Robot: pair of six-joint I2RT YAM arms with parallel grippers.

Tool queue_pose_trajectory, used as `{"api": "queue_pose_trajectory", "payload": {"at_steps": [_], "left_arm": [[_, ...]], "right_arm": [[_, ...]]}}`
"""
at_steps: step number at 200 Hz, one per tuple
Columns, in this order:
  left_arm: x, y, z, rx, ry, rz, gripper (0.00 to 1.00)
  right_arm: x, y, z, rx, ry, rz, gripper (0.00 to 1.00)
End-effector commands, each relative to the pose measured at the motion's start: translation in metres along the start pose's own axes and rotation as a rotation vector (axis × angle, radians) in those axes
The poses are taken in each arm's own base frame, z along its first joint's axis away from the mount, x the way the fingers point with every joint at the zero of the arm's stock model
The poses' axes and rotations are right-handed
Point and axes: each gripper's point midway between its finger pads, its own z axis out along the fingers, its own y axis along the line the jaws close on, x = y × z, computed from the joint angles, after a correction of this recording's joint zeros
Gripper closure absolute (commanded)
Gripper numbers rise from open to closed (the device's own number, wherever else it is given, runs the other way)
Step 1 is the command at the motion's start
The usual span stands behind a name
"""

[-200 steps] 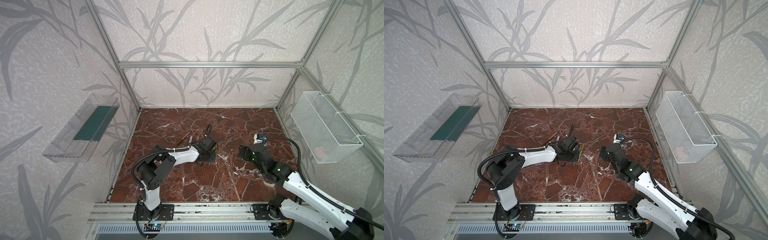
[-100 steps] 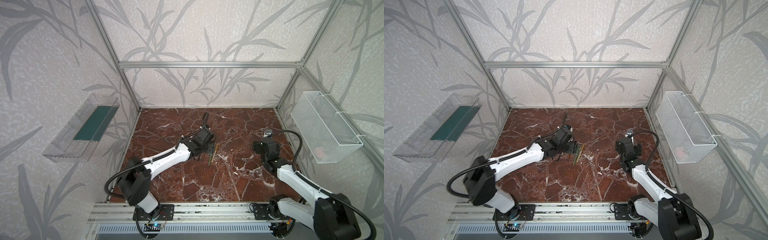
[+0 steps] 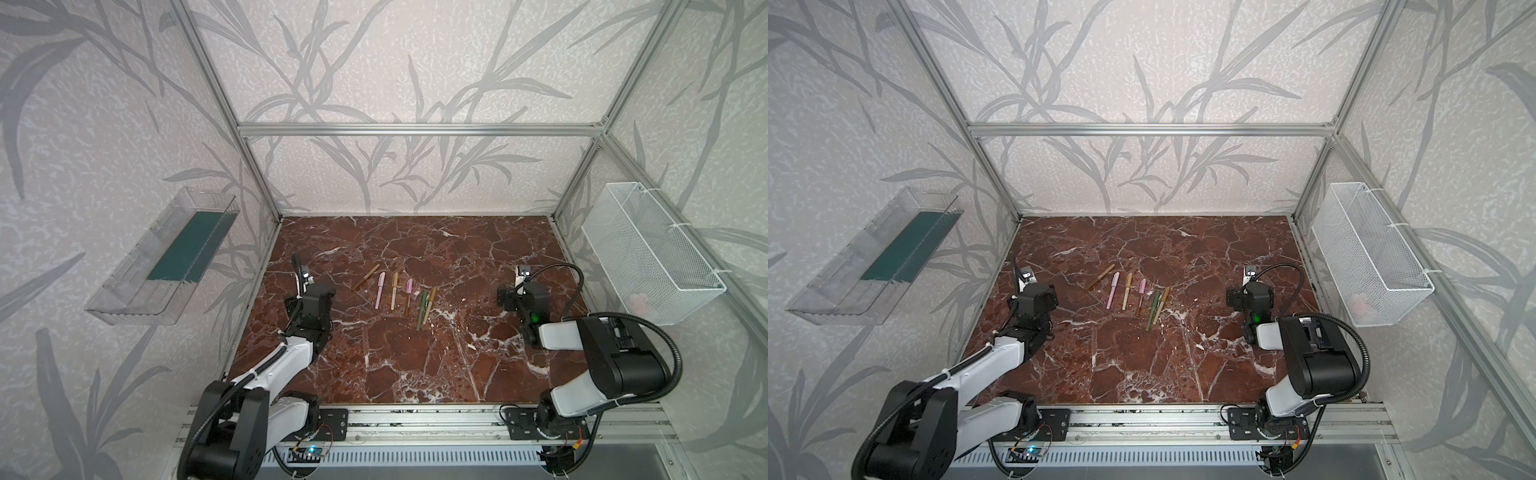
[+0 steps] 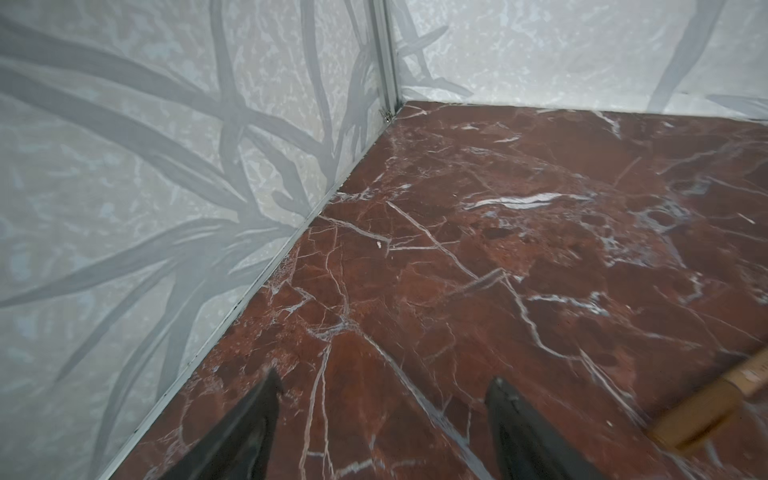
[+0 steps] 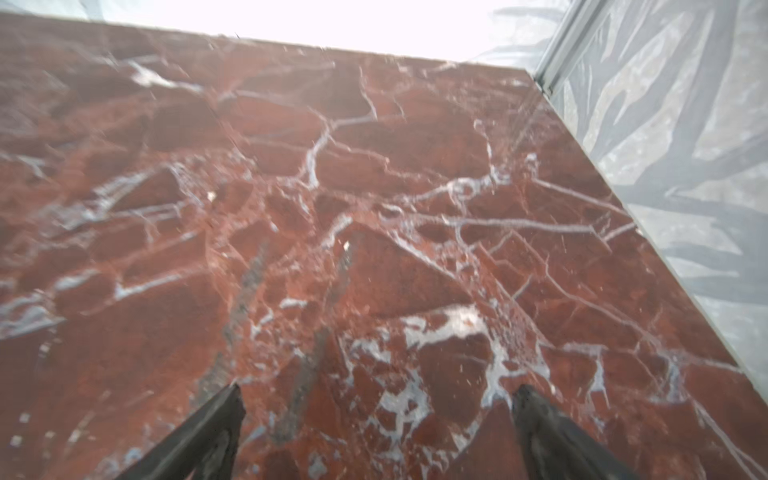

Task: Insert the pens into the pen caps

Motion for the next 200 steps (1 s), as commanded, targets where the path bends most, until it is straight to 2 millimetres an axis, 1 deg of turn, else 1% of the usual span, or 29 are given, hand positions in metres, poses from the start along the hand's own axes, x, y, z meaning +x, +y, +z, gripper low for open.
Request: {"api": "queue_pose_trajectory", "payload": {"at_steps": [1, 10, 17, 21, 30, 35, 41, 50, 53, 59, 65, 71, 74, 77, 80, 129, 135, 145, 154, 162, 175, 180, 191, 200], "left_arm": [[-0.018, -0.012, 0.017, 0.033, -0.084, -0.043, 0.21], [-0.017, -0.025, 0.019, 0.094, -0.073, 0.024, 0.24], [-0.019, -0.03, 0.019, 0.121, -0.098, 0.053, 0.22], [-0.02, -0.028, 0.017, 0.119, -0.12, 0.045, 0.2], [-0.026, -0.022, 0.015, 0.109, -0.181, -0.01, 0.17], [-0.024, -0.019, 0.015, 0.117, -0.196, -0.053, 0.14], [-0.021, -0.015, 0.021, 0.128, -0.196, -0.085, 0.14], [-0.015, -0.005, 0.034, 0.098, -0.183, -0.144, 0.14], [-0.016, -0.004, 0.037, 0.103, -0.192, -0.154, 0.14], [-0.016, -0.009, 0.041, 0.153, -0.194, -0.157, 0.15], [-0.007, -0.017, 0.045, 0.205, -0.146, -0.142, 0.13], [-0.005, -0.024, 0.051, 0.251, -0.115, -0.121, 0.13], [-0.005, -0.027, 0.053, 0.271, -0.113, -0.112, 0.1], [-0.005, -0.032, 0.053, 0.294, -0.115, -0.102, 0.03], [-0.006, -0.034, 0.053, 0.308, -0.122, -0.097, 0.01], [-0.006, -0.034, 0.052, 0.324, -0.125, -0.106, 0.01], [-0.007, -0.035, 0.052, 0.326, -0.128, -0.106, 0.01], [-0.008, -0.034, 0.052, 0.325, -0.137, -0.107, 0.01], [-0.007, -0.034, 0.052, 0.325, -0.131, -0.108, 0.01], [-0.006, -0.034, 0.052, 0.326, -0.131, -0.106, 0.01], [-0.007, -0.034, 0.052, 0.323, -0.133, -0.108, 0.01], [-0.007, -0.034, 0.052, 0.324, -0.133, -0.108, 0.01], [-0.007, -0.034, 0.052, 0.325, -0.131, -0.106, 0.01], [-0.006, -0.035, 0.052, 0.325, -0.127, -0.104, 0.01]], "right_arm": [[-0.029, 0.012, -0.002, -0.06, -0.114, -0.001, 0.01], [-0.029, 0.013, -0.002, -0.061, -0.115, -0.004, 0.01], [-0.03, 0.013, -0.001, -0.061, -0.11, -0.004, 0.01], [-0.029, 0.013, -0.002, -0.061, -0.104, -0.005, 0.01], [-0.029, 0.013, -0.002, -0.062, -0.091, -0.007, 0.01], [-0.028, 0.013, -0.002, -0.062, -0.09, -0.007, 0.01], [-0.028, 0.013, -0.002, -0.061, -0.093, -0.007, 0.01], [-0.028, 0.013, -0.001, -0.061, -0.094, -0.007, 0.01], [-0.029, 0.013, -0.001, -0.061, -0.095, -0.008, 0.01], [-0.029, 0.013, -0.001, -0.061, -0.093, -0.007, 0.01], [-0.028, 0.013, -0.001, -0.062, -0.09, -0.008, 0.01], [-0.028, 0.013, -0.001, -0.063, -0.089, -0.008, 0.01], [-0.028, 0.013, -0.001, -0.062, -0.09, -0.008, 0.01], [-0.028, 0.013, -0.001, -0.061, -0.09, -0.008, 0.01], [-0.028, 0.013, -0.001, -0.061, -0.09, -0.007, 0.01], [-0.029, 0.014, -0.003, -0.065, -0.1, -0.011, 0.01], [-0.031, 0.017, -0.006, -0.081, -0.122, -0.021, 0.01], [-0.031, 0.022, -0.018, -0.116, -0.184, -0.032, 0.01], [-0.028, 0.015, -0.024, -0.085, -0.21, -0.009, 0.01], [-0.026, 0.008, -0.021, -0.04, -0.196, 0.013, 0.01], [-0.024, 0.002, -0.005, 0.007, -0.118, 0.023, 0.01], [-0.029, 0.006, -0.002, -0.001, -0.105, 0.004, 0.01], [-0.027, 0.011, -0.003, -0.014, -0.081, -0.019, 0.01], [-0.03, 0.012, -0.002, -0.013, -0.098, -0.018, 0.01]]}}
